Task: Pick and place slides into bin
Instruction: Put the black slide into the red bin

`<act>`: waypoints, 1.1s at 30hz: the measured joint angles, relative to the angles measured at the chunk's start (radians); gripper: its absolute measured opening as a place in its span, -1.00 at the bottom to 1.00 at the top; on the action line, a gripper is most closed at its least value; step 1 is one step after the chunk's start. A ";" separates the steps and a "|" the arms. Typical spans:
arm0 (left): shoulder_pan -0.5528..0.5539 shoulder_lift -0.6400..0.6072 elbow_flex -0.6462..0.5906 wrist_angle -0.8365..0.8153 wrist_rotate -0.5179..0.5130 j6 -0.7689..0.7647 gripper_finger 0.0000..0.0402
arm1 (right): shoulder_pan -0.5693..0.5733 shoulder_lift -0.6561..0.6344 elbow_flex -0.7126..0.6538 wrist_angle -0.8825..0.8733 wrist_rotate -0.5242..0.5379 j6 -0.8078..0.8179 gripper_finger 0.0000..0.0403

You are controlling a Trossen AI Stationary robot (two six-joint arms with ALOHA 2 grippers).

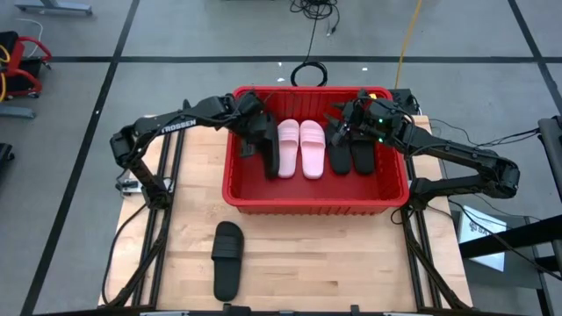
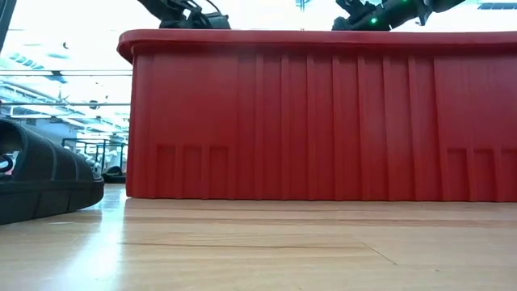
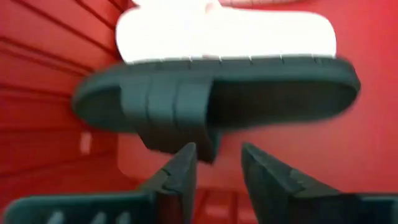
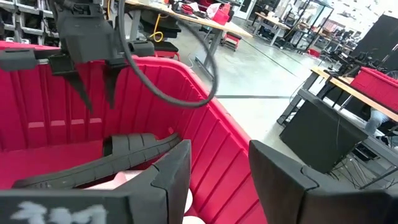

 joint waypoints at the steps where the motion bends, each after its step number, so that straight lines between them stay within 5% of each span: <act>1: -0.002 0.000 -0.004 0.028 0.000 -0.003 -0.33 | 0.000 0.000 0.000 0.000 0.000 0.000 -0.25; 11: -0.032 0.000 -0.056 0.178 -0.078 -0.034 0.03 | 0.000 0.000 0.000 -0.030 0.000 0.005 -0.25; 21: -0.107 0.006 -0.181 0.361 -0.213 0.044 -0.01 | 0.000 0.000 0.000 -0.030 0.000 -0.005 -0.25; 33: -0.099 0.007 -0.267 0.489 -0.254 0.050 -0.05 | 0.000 0.000 0.000 -0.030 0.000 -0.005 -0.25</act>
